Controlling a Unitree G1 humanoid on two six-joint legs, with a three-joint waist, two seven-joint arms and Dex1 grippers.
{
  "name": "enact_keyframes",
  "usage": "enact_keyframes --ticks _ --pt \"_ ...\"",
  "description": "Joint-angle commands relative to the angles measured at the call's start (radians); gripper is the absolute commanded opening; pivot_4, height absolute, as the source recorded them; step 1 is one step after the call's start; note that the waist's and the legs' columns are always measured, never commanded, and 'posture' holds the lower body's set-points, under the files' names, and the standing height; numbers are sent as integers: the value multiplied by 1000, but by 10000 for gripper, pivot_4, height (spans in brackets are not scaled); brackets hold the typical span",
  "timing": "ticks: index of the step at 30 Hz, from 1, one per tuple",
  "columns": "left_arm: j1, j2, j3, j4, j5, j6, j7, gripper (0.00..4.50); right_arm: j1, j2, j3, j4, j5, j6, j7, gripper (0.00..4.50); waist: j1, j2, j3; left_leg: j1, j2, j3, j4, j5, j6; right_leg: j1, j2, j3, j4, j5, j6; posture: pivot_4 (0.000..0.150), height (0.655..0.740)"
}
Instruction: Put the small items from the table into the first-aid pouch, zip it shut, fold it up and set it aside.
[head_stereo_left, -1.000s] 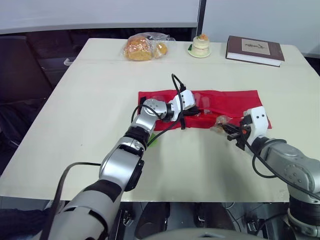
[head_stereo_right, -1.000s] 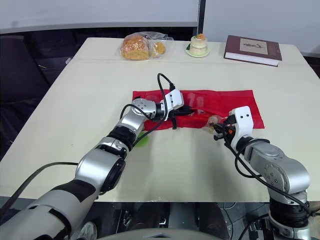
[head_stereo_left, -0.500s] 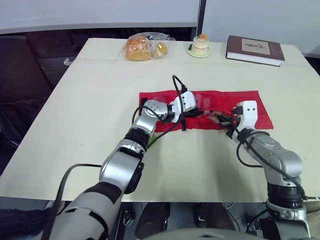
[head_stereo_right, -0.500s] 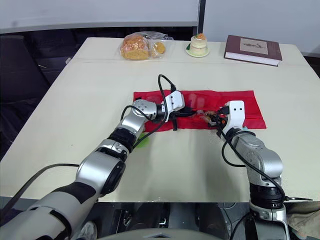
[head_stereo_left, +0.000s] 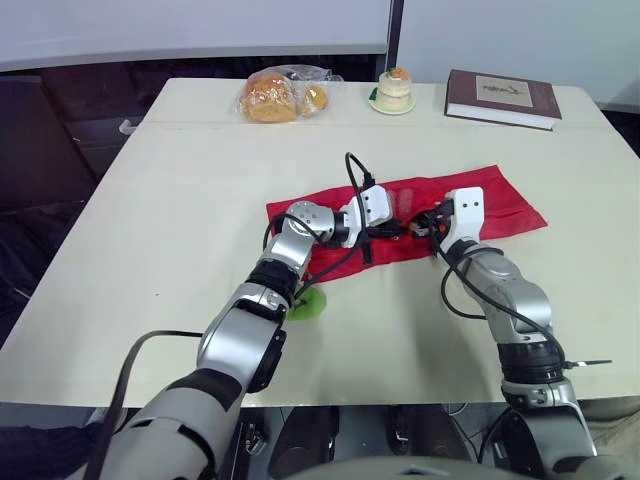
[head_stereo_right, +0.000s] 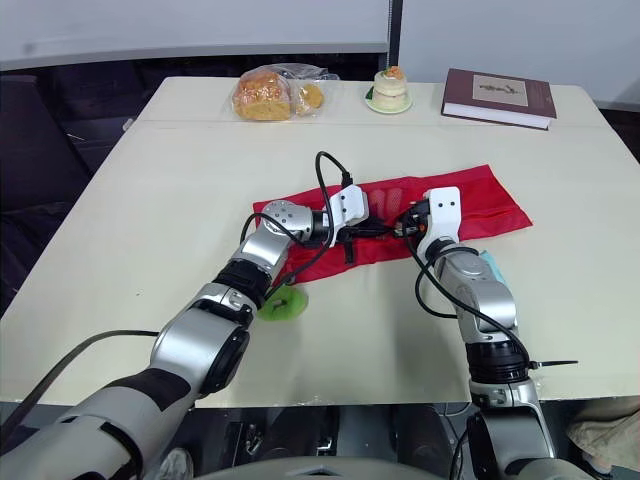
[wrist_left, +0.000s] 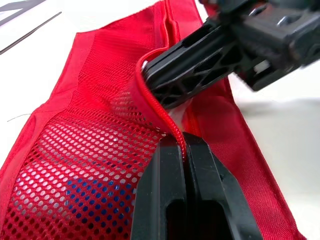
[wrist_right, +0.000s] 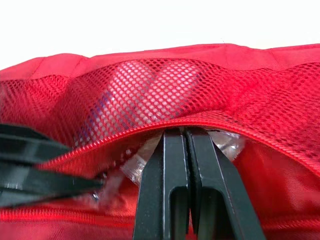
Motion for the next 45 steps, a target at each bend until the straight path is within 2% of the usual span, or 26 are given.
enact_keyframes --ticks 1,7,10,11,13,17,22,25,26,27,28,32,41,45 --pt "4 -7 -7 -45 -19 -12 -20 0 -2 -6 -7 28 -30 -14 -14 515 0 0 0 0 0 0 0 0 0 0 0 0 0 0 0 1500 7289" --pt "5 8 2 -40 -18 -16 -7 0 36 -51 -32 -32 -14 15 13 515 3 0 0 0 0 0 0 0 0 0 0 0 0 0 0 1500 7289" --pt "-2 14 7 -26 -17 -20 -3 0 85 -94 -27 -150 28 99 57 8266 3 0 0 0 0 0 0 0 0 0 0 0 0 0 0 1500 7289" --pt "-4 15 8 -22 -17 -21 -2 0 97 -98 -31 -186 38 125 54 12296 3 0 0 0 0 0 0 0 0 0 0 0 -1 0 0 1500 7289" --pt "-8 14 9 -17 -18 -23 0 0 109 -88 -42 -240 54 168 34 20920 0 0 0 0 0 0 0 0 0 0 0 0 0 0 0 1500 7289" --pt "-12 11 9 -11 -20 -27 -1 0 120 -64 -48 -296 79 236 17 41908 0 0 0 0 1 0 0 0 0 -1 0 0 0 0 0 1500 7289" --pt "-21 7 10 1 -23 -37 -8 0 141 -91 -30 -328 65 259 29 41908 2 0 0 0 0 0 0 0 0 0 0 0 0 0 0 1500 7289" --pt "-25 7 12 8 -24 -44 -12 0 148 -158 12 -345 28 249 59 33542 2 0 0 -1 0 0 0 0 0 0 0 0 0 0 0 1500 7289" --pt "-24 7 12 8 -25 -46 -14 0 149 -174 27 -345 18 241 68 29498 2 0 0 -1 0 0 0 0 0 0 0 0 0 0 0 1500 7289" --pt "-24 7 12 8 -26 -47 -15 0 149 -183 37 -342 12 235 74 23020 2 0 0 -1 0 0 0 0 0 0 0 0 0 0 0 1500 7289" --pt "-24 6 13 6 -27 -48 -17 0 148 -188 46 -338 8 231 77 19808 2 0 0 0 0 0 0 0 0 0 0 0 0 0 0 1500 7289" --pt "-20 3 12 1 -28 -51 -21 0 131 -179 70 -311 -9 212 83 97 2 0 0 0 0 0 0 0 0 -1 0 0 0 0 0 1500 7289" --pt "0 1 5 -24 -36 -53 -39 0 65 -131 91 -195 -62 133 74 97 1 0 0 -1 0 0 0 0 0 -1 0 0 0 0 0 1500 7289" --pt "11 1 -7 -39 -39 -52 -57 0 5 -99 84 -81 -99 46 60 97 1 0 0 -1 0 0 0 0 0 0 0 0 0 0 0 1500 7289"
